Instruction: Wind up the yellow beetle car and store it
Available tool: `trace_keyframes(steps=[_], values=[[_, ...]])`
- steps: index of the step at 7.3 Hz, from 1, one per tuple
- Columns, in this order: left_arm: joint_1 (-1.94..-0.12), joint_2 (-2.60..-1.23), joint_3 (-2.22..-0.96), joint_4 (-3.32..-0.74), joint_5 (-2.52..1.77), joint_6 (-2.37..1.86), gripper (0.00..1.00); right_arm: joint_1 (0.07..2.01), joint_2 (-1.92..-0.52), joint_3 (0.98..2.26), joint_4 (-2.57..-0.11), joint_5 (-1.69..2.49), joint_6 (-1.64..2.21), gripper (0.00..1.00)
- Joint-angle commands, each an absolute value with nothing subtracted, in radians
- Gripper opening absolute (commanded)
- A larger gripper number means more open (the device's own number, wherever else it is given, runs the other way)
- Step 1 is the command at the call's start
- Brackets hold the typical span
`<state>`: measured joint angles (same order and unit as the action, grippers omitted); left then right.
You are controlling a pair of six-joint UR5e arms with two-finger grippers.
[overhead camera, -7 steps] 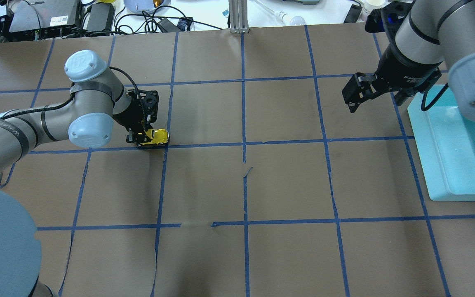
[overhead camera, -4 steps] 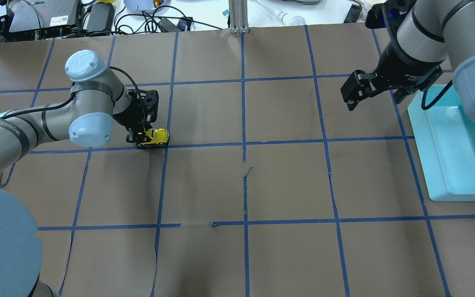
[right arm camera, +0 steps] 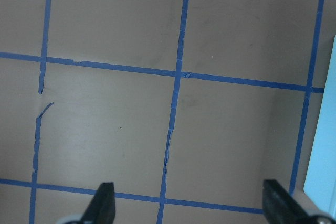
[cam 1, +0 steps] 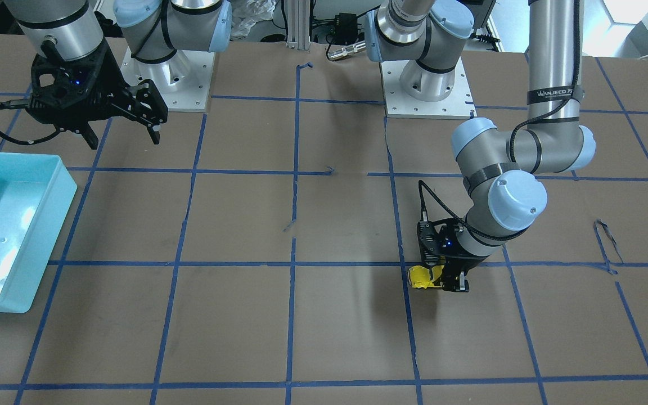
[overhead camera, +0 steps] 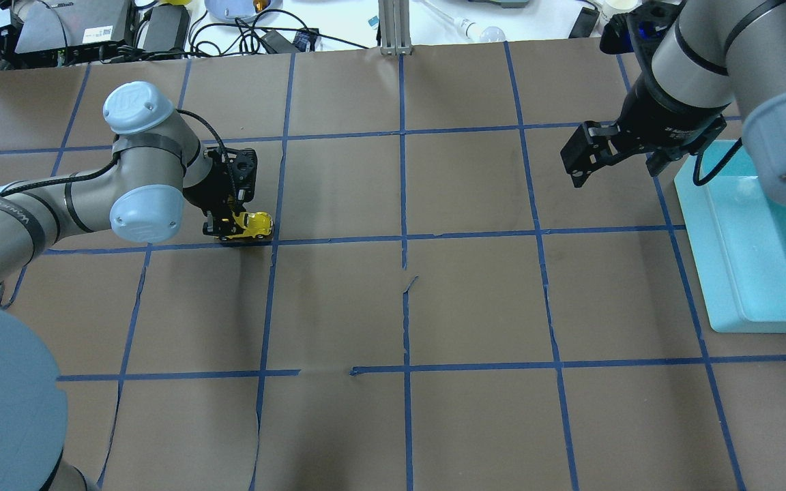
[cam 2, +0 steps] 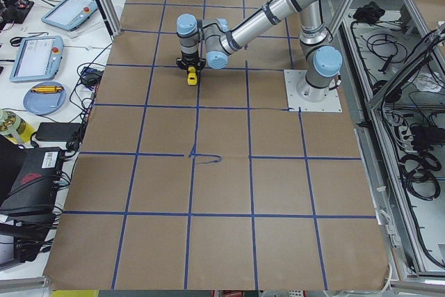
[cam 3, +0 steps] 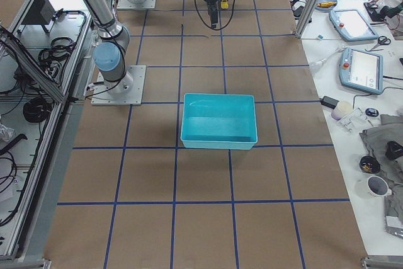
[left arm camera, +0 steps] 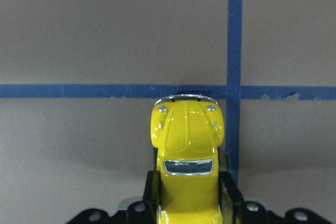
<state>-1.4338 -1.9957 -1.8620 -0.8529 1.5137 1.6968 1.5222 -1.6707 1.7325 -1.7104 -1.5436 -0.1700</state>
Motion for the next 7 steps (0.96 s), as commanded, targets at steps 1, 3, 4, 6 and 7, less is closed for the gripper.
trace_keyframes(steps=[1, 3, 4, 6, 7], values=[[-1.407, -1.996, -1.862, -0.853, 1.514, 1.71, 0.0, 1.522, -1.671, 1.735, -1.71, -1.545, -0.175, 1.0], [-1.387, -1.996, -1.861, -0.853, 1.517, 1.746, 0.0, 1.522, -1.669, 1.741, -1.712, -1.545, -0.179, 1.0], [-1.378, -1.996, -1.861, -0.853, 1.538, 1.764, 0.0, 1.523, -1.669, 1.747, -1.715, -1.543, -0.178, 1.0], [-1.356, -1.996, -1.861, -0.853, 1.545, 1.796, 0.0, 1.522, -1.67, 1.752, -1.717, -1.543, -0.181, 1.0], [-1.347, -1.996, -1.861, -0.853, 1.545, 1.805, 0.0, 1.522, -1.669, 1.752, -1.717, -1.548, -0.181, 1.0]])
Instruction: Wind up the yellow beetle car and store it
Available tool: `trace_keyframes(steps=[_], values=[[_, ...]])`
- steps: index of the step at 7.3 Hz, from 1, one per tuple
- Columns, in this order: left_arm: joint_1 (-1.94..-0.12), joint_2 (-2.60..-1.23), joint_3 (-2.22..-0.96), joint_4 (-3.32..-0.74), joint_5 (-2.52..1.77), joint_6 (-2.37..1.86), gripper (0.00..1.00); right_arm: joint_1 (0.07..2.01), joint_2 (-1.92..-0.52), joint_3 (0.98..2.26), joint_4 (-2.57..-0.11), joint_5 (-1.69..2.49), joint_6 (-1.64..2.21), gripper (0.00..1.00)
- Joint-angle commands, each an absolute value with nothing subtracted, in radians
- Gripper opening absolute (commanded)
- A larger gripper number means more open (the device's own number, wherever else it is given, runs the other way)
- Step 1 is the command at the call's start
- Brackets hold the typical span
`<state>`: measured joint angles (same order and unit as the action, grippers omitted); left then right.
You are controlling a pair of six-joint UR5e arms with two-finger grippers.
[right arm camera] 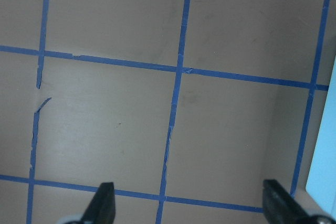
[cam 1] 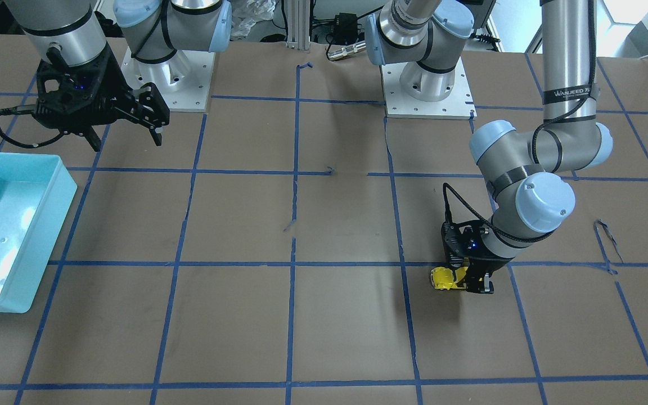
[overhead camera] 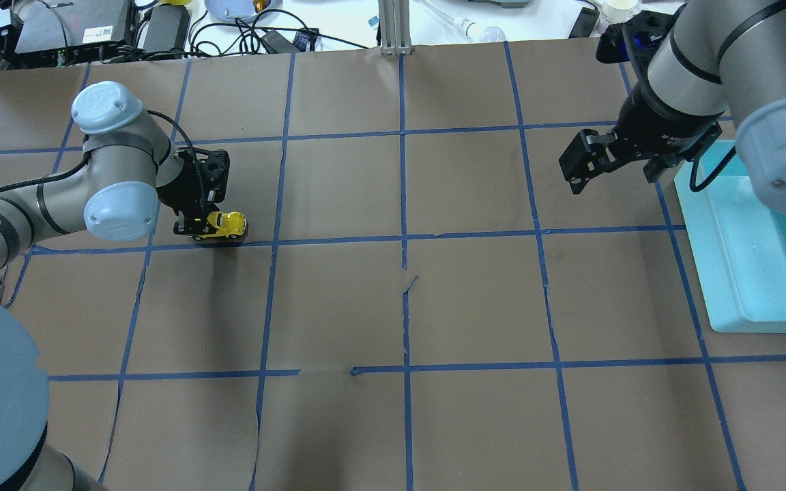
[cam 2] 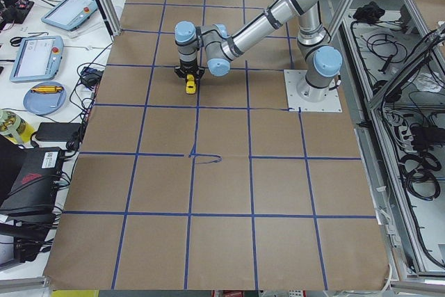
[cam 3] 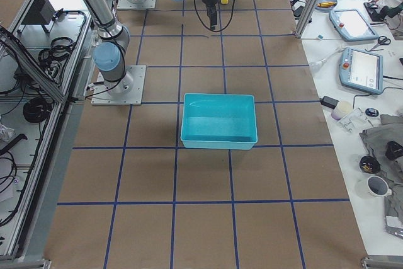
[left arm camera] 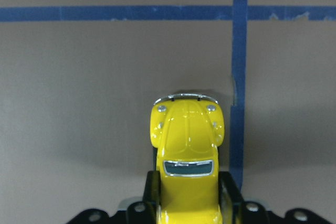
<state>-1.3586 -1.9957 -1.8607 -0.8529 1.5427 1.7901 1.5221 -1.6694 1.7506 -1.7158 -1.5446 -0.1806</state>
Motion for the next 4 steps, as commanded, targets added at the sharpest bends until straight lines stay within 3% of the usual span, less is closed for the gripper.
trace_keyframes(steps=[1, 4], values=[[-1.326, -1.996, -1.862, -0.853, 1.545, 1.839, 0.0, 1.522, -1.669, 1.752, -1.717, -1.555, -0.181, 1.0], [-1.31, -1.996, -1.861, -0.851, 1.549, 1.862, 0.0, 1.522, -1.669, 1.753, -1.717, -1.555, -0.181, 1.0]])
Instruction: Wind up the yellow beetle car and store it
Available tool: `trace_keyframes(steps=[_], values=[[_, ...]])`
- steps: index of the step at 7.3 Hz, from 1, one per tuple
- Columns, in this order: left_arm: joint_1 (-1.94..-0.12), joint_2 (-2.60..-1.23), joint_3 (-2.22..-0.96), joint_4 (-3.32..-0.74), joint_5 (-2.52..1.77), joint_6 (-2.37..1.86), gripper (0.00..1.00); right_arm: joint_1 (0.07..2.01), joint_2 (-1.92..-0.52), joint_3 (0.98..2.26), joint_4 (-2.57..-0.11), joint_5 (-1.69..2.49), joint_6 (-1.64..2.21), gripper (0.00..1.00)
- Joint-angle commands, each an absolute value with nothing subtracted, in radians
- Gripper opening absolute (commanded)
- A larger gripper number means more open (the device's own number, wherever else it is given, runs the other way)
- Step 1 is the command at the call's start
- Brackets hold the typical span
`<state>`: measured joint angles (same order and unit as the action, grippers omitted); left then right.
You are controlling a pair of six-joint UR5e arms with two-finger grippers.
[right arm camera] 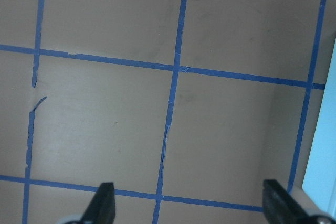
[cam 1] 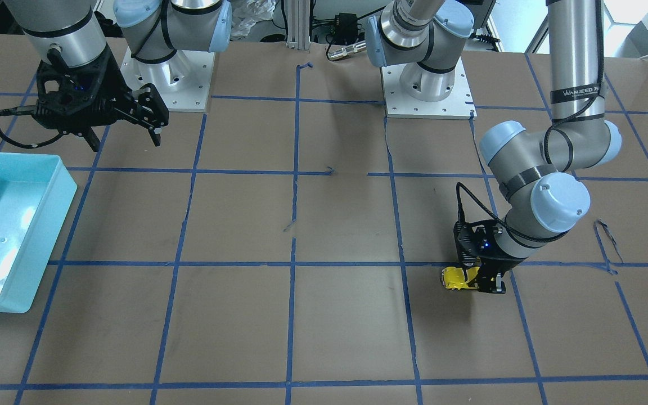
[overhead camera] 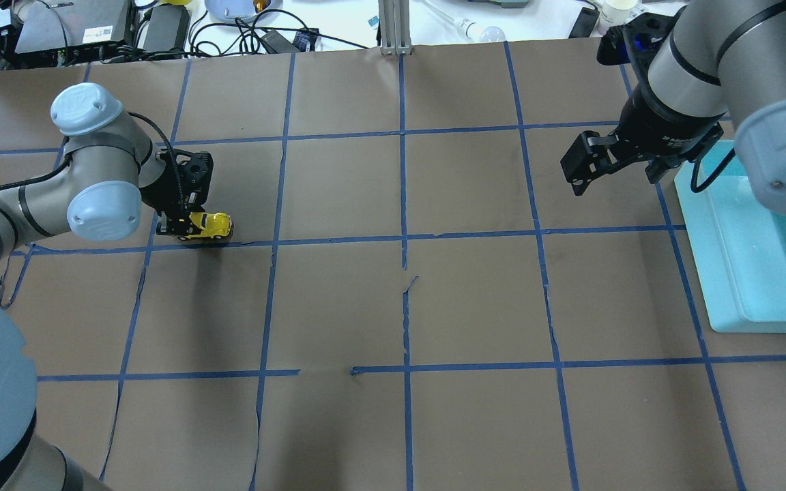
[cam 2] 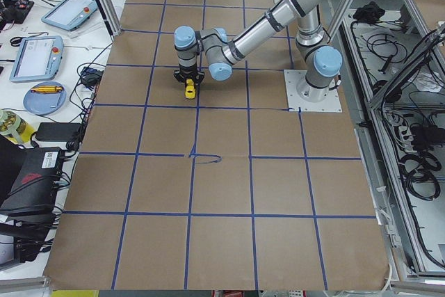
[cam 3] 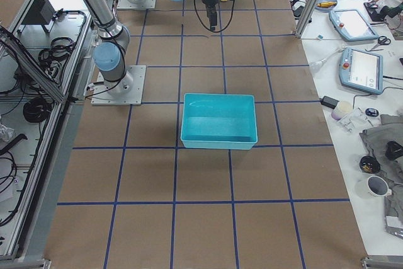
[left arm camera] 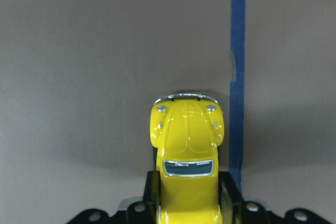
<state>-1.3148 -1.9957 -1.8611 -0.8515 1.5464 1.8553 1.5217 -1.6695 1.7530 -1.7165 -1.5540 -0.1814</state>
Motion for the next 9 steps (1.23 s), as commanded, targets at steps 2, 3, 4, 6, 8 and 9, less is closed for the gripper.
trace_keyframes(steps=[2, 3, 4, 6, 8, 9], values=[[-1.298, -1.996, -1.861, -0.85, 1.572, 1.876, 0.0, 1.522, -1.669, 1.752, -1.717, -1.557, -0.181, 1.0], [-1.295, -1.996, -1.861, -0.85, 1.571, 1.876, 0.0, 1.522, -1.669, 1.753, -1.715, -1.56, -0.183, 1.0], [-1.295, -1.996, -1.861, -0.85, 1.572, 1.876, 0.0, 1.522, -1.669, 1.753, -1.717, -1.56, -0.183, 1.0], [-1.295, -1.996, -1.861, -0.851, 1.568, 1.876, 0.44, 1.522, -1.669, 1.753, -1.715, -1.559, -0.183, 1.0], [-1.295, -1.996, -1.858, -0.851, 1.569, 1.875, 0.98, 1.522, -1.669, 1.753, -1.715, -1.56, -0.183, 1.0], [-1.295, -1.996, -1.856, -0.851, 1.569, 1.875, 1.0, 1.522, -1.669, 1.753, -1.715, -1.56, -0.183, 1.0]])
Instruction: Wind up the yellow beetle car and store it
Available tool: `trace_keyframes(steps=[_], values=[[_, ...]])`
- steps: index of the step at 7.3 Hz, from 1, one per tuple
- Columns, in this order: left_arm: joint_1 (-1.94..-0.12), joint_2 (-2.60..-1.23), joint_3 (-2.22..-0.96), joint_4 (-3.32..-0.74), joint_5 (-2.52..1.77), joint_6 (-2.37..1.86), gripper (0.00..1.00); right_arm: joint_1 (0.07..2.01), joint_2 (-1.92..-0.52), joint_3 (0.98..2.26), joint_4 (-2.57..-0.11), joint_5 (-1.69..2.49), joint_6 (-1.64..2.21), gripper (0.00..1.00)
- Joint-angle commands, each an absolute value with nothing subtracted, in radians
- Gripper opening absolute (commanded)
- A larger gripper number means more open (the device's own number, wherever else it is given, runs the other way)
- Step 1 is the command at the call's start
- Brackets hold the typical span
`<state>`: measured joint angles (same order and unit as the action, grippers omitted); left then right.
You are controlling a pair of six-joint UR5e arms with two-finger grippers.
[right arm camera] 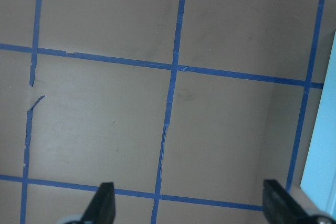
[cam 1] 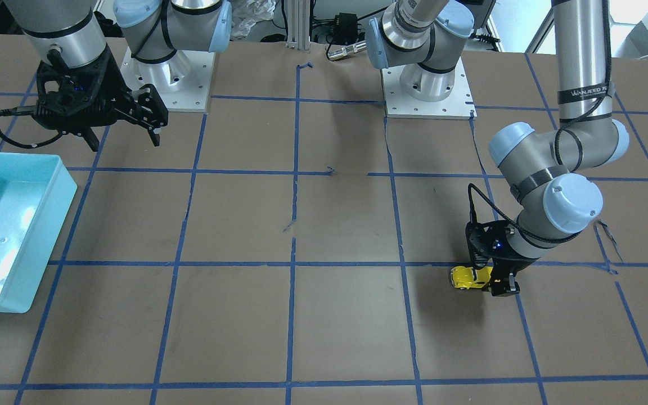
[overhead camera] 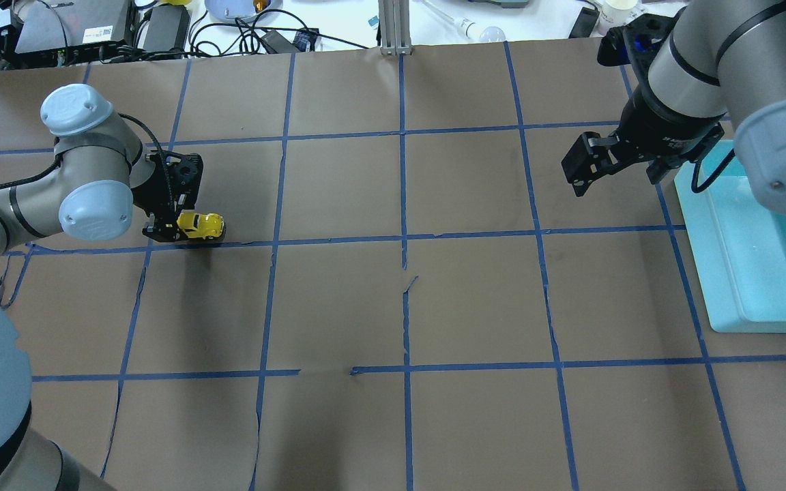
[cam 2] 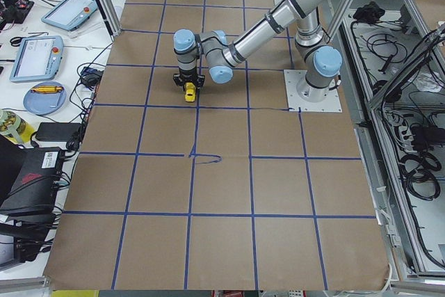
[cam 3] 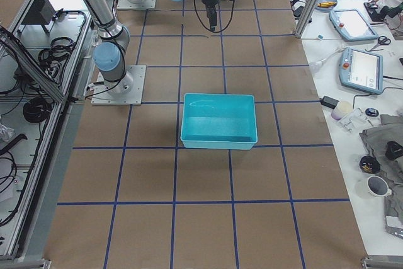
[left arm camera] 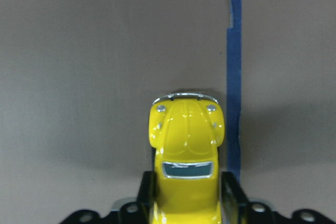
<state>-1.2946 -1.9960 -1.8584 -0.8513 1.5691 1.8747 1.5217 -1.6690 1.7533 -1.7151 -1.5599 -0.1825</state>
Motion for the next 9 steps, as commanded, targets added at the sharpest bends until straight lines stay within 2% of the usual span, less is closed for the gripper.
trace_keyframes(steps=[1, 7, 9], values=[[-1.295, -1.994, -1.856, -0.851, 1.569, 1.875, 1.0, 1.522, -1.669, 1.753, -1.713, -1.562, -0.183, 1.0], [-1.298, -1.968, -1.85, -0.89, 1.572, 1.832, 1.0, 1.522, -1.669, 1.753, -1.712, -1.562, -0.183, 1.0], [-1.336, -1.906, -1.839, -0.984, 1.571, 1.566, 1.0, 1.522, -1.669, 1.753, -1.71, -1.563, -0.183, 1.0]])
